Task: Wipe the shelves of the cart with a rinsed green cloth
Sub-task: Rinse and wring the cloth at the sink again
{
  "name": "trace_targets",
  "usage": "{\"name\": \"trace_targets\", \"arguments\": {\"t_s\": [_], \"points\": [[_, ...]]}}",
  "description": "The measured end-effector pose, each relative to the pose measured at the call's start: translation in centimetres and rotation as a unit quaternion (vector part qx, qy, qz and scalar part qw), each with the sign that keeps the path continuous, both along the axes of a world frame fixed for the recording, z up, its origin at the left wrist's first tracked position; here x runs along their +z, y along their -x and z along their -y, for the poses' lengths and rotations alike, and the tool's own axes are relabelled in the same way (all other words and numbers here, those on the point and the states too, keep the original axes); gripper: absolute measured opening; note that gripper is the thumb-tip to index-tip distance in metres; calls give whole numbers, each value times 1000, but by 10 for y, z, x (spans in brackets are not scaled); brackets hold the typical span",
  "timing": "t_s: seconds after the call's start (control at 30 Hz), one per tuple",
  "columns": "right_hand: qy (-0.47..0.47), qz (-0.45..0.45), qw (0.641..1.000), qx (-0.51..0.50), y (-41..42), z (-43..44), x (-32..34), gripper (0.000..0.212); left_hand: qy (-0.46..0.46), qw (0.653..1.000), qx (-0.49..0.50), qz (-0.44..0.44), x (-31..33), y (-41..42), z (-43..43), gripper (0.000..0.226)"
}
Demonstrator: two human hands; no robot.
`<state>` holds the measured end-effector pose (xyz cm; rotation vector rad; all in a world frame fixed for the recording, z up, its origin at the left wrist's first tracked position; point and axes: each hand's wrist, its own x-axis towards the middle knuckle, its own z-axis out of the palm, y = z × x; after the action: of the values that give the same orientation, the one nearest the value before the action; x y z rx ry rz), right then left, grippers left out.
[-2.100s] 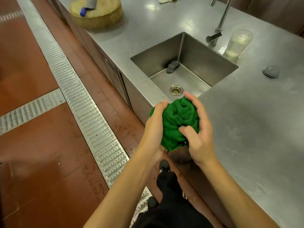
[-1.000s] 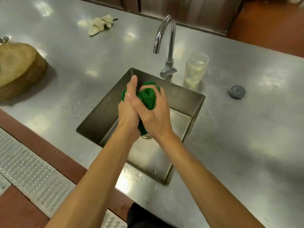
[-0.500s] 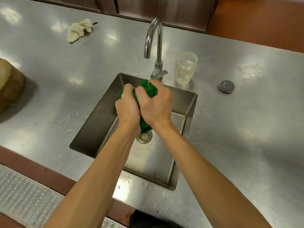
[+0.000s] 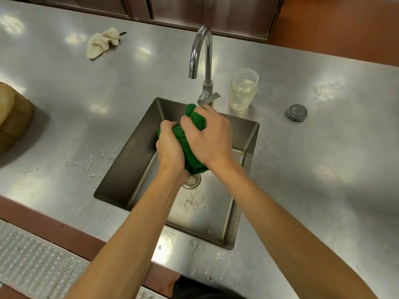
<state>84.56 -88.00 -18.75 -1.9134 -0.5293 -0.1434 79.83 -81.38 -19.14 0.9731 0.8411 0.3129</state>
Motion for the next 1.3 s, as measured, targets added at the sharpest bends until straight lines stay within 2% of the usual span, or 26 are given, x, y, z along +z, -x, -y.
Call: {"name": "trace_targets", "arguments": {"t_s": [0.07, 0.23, 0.4, 0.5, 0.6, 0.67, 0.73, 0.8, 0.83, 0.9, 0.97, 1.03, 1.07, 1.1, 1.17, 1.23, 1.3], "points": [[16, 29, 999, -2, -3, 4, -4, 37, 18, 999, -36, 13, -4, 9, -5, 56], [-8, 16, 1000, -4, -11, 9, 8, 44, -3, 994, -112, 14, -9, 34, -18, 50], [-84, -70, 994, 26, -15, 11, 37, 47, -133, 977, -166, -28, -12, 52, -23, 39], [-115, -144, 981, 55, -8, 10, 49, 41, -226, 951, -208, 37, -2, 54, -9, 47], [-193, -244, 945, 97, 2, 9, 58, 36, -309, 922, -220, 84, -5, 46, 3, 73], [-272, -333, 895, 117, 3, 12, 64, 35, -353, 917, -172, 68, -10, 39, 3, 83], [-324, -381, 858, 118, -1, 20, 66, 33, -361, 925, -111, 35, -11, 33, 0, 76], [-354, -389, 845, 99, -7, 35, 60, 25, -362, 928, -83, 12, -9, 29, -4, 56], [-354, -383, 849, 84, -10, 44, 54, 21, -374, 925, -72, 5, -8, 27, -7, 48], [-302, -357, 883, 37, -14, 65, 31, 17, -389, 920, -50, -3, -4, 26, -13, 42], [-185, -330, 925, -17, -13, 82, 5, 18, -383, 923, -37, -8, -1, 24, -16, 47], [-34, -323, 944, -55, -5, 91, -16, 33, -396, 917, -50, -17, 1, 20, -16, 53], [9, -311, 948, -70, 0, 94, -21, 38, -408, 910, -67, -20, 2, 18, -15, 56], [12, -287, 955, -76, 3, 96, -21, 38, -421, 902, -86, -23, 2, 17, -13, 59], [-44, -245, 968, -19, 9, 93, -11, 35, -437, 893, -108, -25, 2, 17, -8, 62], [-59, -258, 959, 103, 16, 79, 3, 56, -433, 894, -117, -14, 2, 17, -1, 59], [-37, -277, 946, 165, 22, 60, 9, 79, -405, 902, -148, 5, 5, 18, 4, 56]]}}
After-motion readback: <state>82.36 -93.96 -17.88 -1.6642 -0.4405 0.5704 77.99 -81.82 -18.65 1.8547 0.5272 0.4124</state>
